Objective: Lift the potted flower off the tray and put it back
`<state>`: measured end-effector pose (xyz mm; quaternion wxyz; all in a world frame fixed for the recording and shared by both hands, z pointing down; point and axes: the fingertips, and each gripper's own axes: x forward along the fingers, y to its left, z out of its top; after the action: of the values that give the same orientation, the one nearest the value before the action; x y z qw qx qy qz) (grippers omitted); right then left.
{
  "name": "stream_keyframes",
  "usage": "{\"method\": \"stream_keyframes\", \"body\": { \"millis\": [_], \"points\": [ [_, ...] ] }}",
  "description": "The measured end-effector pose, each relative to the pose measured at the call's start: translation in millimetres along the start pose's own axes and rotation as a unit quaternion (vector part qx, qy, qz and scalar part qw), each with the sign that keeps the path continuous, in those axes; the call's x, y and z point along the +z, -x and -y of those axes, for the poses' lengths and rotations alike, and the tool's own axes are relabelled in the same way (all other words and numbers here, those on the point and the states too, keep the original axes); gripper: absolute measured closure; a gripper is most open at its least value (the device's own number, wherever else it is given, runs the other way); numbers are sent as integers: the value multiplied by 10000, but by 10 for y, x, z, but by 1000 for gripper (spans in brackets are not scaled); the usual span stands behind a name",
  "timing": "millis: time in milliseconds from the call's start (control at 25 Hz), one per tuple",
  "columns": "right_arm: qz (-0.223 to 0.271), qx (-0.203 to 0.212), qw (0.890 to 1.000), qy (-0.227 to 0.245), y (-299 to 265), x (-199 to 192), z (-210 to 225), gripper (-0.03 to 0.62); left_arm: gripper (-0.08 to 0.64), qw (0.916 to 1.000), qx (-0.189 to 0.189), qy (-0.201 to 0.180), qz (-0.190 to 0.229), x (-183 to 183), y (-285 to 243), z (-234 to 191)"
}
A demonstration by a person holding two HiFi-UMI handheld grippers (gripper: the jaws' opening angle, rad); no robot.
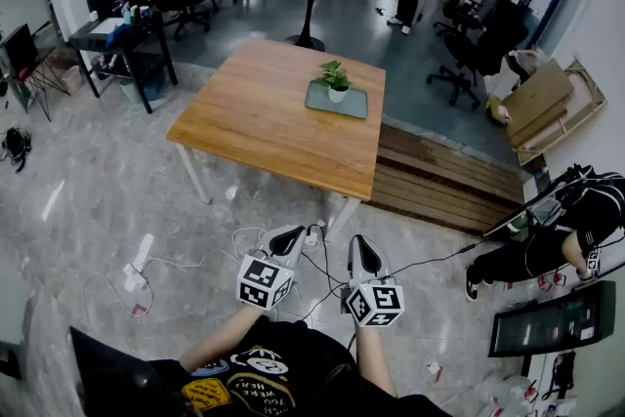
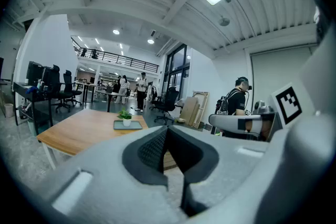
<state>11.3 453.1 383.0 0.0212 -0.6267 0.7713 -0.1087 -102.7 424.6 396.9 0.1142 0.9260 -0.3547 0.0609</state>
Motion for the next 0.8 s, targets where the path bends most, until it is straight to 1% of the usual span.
{"method": "stream_keyframes", "body": {
  "millis": [160, 400, 520, 680, 800],
  "points": [
    [12, 58, 10000, 24, -57, -8, 91, 594, 557, 10000, 88, -19, 4, -19, -81, -17],
    [-73, -13, 10000, -19, -45, -76, 132, 594, 557, 9999, 102, -30, -43, -60, -75, -46],
    [30, -35, 10000, -53, -66, -58, 138, 594, 557, 9999, 118, -62, -17, -44, -68, -105],
    [196, 68, 9993, -304, -49, -41, 101, 593, 557, 9999, 164, -25, -3, -58, 16, -197],
    [170, 47, 9995, -279, -77, -54, 57, 592, 557, 9998, 190, -12, -10, -70, 78, -303]
  ]
}}
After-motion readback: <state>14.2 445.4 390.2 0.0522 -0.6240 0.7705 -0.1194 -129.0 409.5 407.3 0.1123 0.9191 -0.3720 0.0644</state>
